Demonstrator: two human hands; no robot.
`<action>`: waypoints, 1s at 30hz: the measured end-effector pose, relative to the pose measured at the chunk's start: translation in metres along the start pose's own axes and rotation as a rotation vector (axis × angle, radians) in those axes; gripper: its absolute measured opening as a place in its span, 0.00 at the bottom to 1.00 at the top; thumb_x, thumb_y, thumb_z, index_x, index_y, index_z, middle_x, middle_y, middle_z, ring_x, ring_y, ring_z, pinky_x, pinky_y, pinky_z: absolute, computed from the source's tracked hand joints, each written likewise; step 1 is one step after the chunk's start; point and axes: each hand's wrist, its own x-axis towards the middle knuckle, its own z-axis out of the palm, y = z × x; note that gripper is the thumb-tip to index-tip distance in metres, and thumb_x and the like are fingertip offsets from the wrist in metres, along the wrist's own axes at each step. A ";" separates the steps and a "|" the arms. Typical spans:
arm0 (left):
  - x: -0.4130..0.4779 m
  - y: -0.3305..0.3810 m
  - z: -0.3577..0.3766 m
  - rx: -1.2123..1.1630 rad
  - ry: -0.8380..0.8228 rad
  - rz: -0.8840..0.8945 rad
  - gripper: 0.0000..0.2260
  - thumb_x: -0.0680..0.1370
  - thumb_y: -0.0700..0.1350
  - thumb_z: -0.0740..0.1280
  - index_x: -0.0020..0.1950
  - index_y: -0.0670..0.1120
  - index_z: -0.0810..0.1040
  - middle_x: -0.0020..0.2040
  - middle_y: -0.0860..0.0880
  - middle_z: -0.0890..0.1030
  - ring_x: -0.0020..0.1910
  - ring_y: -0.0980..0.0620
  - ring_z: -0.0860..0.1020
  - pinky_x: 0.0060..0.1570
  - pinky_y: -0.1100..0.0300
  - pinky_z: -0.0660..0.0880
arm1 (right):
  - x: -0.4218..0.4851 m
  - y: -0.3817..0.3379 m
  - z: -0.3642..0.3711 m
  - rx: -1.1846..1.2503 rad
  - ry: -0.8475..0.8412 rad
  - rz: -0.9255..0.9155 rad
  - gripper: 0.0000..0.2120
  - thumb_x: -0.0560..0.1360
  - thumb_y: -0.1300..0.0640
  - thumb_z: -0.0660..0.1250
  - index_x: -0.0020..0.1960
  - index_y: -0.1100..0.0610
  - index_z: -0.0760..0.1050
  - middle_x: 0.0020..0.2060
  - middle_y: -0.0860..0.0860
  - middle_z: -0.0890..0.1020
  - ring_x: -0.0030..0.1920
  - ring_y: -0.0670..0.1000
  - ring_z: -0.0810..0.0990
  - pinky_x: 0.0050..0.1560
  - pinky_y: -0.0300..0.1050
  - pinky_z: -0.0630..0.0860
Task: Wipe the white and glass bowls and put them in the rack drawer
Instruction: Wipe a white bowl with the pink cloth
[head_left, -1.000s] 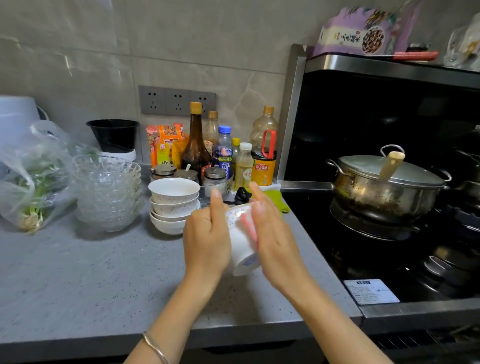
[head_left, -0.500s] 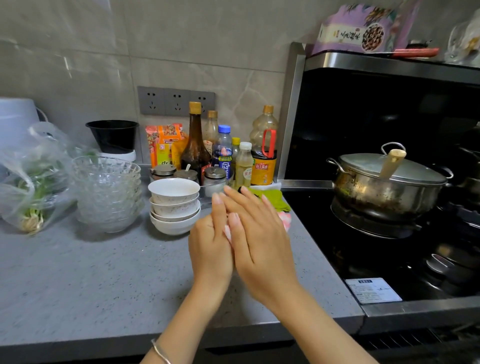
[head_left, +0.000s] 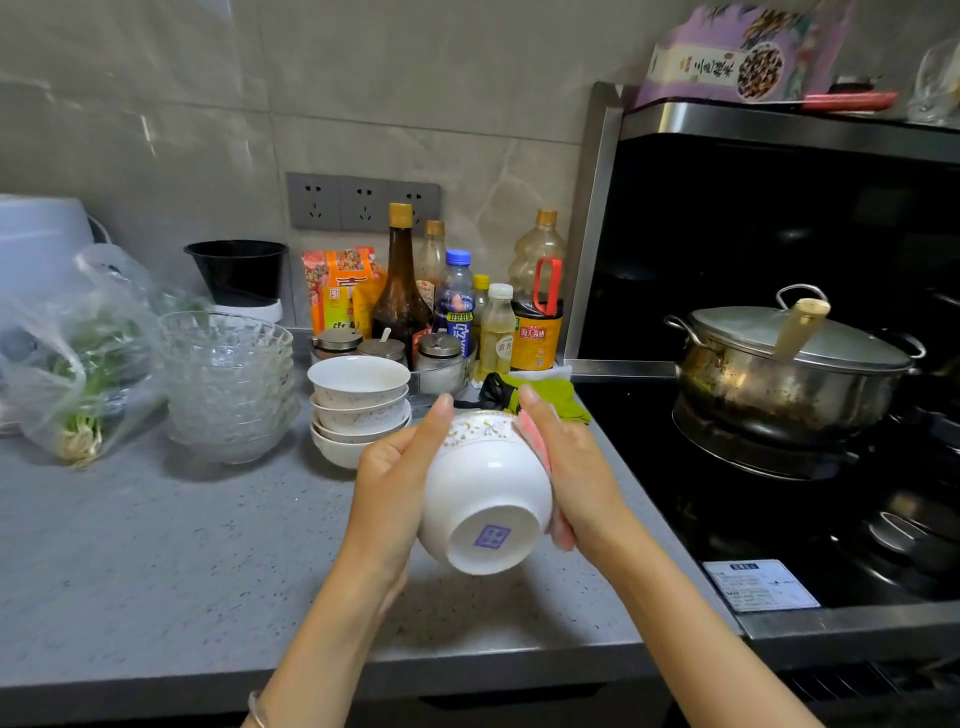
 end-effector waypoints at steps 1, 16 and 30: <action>0.001 0.001 -0.002 0.040 -0.031 0.001 0.16 0.69 0.57 0.65 0.36 0.46 0.85 0.39 0.39 0.84 0.37 0.46 0.82 0.40 0.57 0.77 | 0.000 0.000 -0.001 -0.017 0.003 0.000 0.38 0.72 0.31 0.57 0.31 0.69 0.69 0.22 0.60 0.71 0.17 0.54 0.67 0.19 0.41 0.61; 0.005 0.002 0.013 0.293 0.080 0.245 0.31 0.77 0.60 0.61 0.26 0.34 0.65 0.25 0.38 0.68 0.27 0.48 0.68 0.30 0.56 0.61 | -0.006 0.005 0.001 0.070 0.095 -0.208 0.29 0.79 0.40 0.56 0.40 0.66 0.75 0.30 0.57 0.78 0.30 0.53 0.79 0.24 0.35 0.66; -0.001 -0.014 0.033 0.173 0.283 0.221 0.29 0.78 0.60 0.60 0.29 0.37 0.67 0.26 0.45 0.72 0.29 0.50 0.71 0.32 0.51 0.67 | -0.005 -0.001 -0.003 0.041 0.024 -0.171 0.16 0.83 0.55 0.53 0.67 0.51 0.74 0.59 0.41 0.76 0.54 0.36 0.76 0.46 0.21 0.69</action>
